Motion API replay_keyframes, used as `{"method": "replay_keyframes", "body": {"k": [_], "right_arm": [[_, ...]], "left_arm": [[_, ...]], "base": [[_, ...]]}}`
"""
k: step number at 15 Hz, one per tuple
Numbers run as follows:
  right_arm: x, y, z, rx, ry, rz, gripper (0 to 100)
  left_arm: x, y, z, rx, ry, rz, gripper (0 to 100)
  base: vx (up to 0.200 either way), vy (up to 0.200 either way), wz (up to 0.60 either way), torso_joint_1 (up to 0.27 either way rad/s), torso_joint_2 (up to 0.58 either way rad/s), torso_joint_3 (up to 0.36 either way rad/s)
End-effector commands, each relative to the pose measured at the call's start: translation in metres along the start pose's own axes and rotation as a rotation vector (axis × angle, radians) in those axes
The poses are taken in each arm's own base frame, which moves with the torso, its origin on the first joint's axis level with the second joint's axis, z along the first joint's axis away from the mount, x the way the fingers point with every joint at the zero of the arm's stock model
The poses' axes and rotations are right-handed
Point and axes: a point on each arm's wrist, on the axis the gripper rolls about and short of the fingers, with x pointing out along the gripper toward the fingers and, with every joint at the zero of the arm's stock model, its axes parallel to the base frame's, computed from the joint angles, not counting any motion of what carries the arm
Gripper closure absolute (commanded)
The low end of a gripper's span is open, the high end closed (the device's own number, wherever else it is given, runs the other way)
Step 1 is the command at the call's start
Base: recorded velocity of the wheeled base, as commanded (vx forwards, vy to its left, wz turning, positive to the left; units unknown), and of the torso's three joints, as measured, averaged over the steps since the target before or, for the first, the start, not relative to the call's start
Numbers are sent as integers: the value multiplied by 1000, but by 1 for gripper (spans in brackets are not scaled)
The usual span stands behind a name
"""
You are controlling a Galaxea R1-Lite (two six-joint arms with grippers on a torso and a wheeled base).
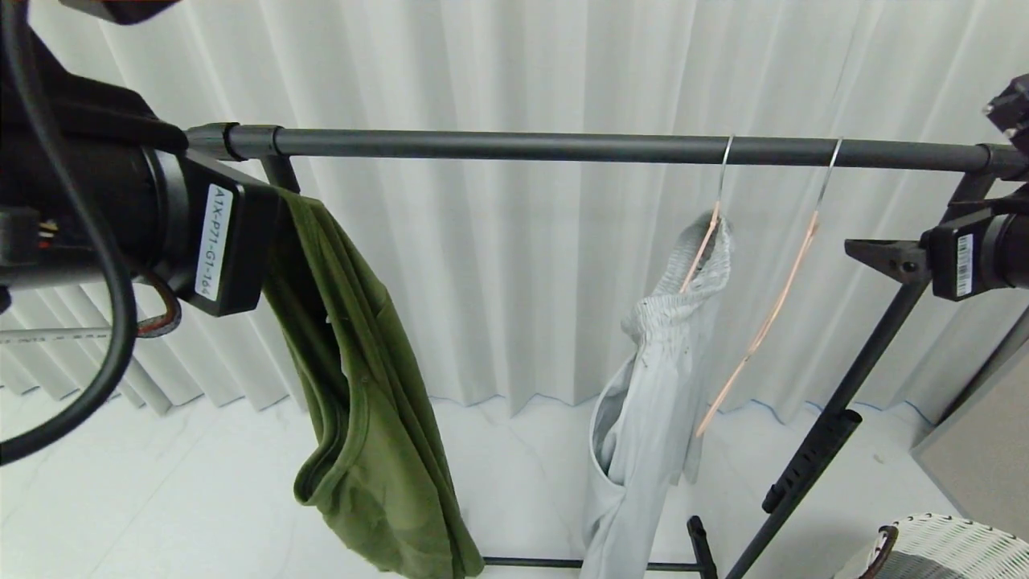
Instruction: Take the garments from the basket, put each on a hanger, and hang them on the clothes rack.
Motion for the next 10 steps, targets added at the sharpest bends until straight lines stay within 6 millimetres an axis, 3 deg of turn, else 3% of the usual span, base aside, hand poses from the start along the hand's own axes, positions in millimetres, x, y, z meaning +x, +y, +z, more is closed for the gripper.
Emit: {"method": "replay_keyframes", "body": {"k": [1,6,10], "right_arm": [[17,22,-11,-7,35,72,0],[48,38,-26,-17,126,94,0],[55,39,-32,4,164,33,0]], "left_arm": [[0,1,-5,4,12,5,100],[2,1,-9,5,31,36,100],[1,1,-11,5,34,36,100]], "base": [[0,0,0,0,0,0],[0,0,0,0,0,0],[0,0,0,0,0,0]]}}
